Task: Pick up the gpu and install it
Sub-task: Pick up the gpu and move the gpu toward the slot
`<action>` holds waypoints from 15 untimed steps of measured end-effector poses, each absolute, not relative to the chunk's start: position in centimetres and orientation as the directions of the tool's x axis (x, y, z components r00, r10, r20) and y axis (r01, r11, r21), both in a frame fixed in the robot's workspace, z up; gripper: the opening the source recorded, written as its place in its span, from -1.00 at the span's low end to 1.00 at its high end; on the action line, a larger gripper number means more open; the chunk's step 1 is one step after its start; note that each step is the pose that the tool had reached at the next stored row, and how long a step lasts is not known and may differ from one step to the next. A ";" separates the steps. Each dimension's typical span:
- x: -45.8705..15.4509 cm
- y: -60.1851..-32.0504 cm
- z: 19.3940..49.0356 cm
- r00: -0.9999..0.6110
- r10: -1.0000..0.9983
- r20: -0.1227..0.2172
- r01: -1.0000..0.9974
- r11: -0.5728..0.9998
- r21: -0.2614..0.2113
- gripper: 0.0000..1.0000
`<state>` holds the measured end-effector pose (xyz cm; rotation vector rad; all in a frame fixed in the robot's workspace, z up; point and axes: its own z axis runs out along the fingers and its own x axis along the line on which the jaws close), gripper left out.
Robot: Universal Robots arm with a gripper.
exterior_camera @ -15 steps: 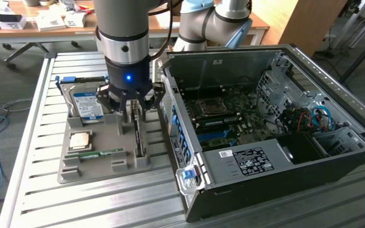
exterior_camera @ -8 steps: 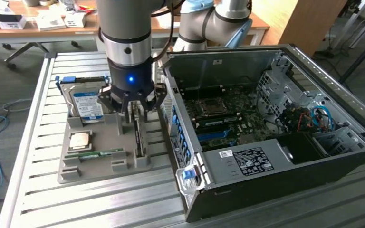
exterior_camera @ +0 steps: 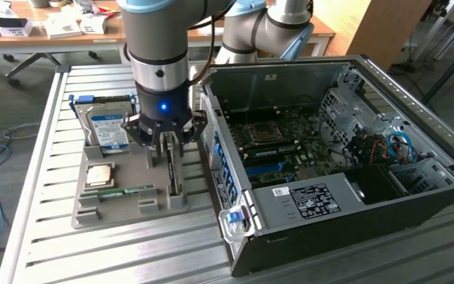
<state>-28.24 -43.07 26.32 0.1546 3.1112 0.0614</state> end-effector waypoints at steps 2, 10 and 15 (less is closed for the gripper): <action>-28.2 -43.1 26.0 -0.995 0.100 -0.024 0.099 0.994 0.041 -0.06; -28.2 -43.1 25.0 -0.995 0.100 -0.024 0.099 0.994 0.040 -0.06; -28.2 -43.1 24.5 -0.995 0.100 -0.024 0.099 0.994 0.041 -0.06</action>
